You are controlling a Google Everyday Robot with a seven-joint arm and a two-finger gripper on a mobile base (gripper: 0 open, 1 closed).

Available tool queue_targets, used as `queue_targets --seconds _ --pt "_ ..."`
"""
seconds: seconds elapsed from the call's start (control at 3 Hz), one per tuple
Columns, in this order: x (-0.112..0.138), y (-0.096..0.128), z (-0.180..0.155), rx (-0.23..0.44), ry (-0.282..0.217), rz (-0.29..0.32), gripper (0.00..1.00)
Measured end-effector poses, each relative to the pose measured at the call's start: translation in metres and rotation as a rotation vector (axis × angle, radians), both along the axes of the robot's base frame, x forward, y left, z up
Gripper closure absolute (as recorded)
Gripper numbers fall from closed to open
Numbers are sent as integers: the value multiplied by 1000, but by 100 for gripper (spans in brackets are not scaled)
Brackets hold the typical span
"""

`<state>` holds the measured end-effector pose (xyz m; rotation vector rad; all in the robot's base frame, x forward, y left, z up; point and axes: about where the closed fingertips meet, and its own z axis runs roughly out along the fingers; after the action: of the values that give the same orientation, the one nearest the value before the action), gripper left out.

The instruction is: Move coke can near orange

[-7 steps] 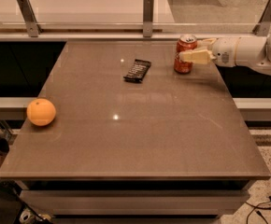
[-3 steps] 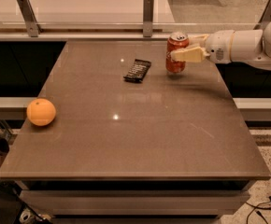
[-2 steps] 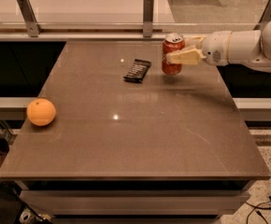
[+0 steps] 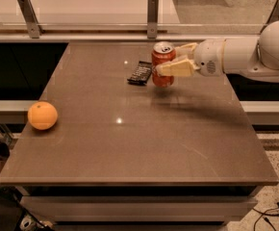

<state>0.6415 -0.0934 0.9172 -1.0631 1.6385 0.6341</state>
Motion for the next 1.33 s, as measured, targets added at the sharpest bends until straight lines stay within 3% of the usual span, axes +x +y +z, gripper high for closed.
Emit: queue_targets --seconds 1.0,1.33 --pt "-62 80 6 34 34 176 100" --pt "-63 82 6 36 35 181 100"
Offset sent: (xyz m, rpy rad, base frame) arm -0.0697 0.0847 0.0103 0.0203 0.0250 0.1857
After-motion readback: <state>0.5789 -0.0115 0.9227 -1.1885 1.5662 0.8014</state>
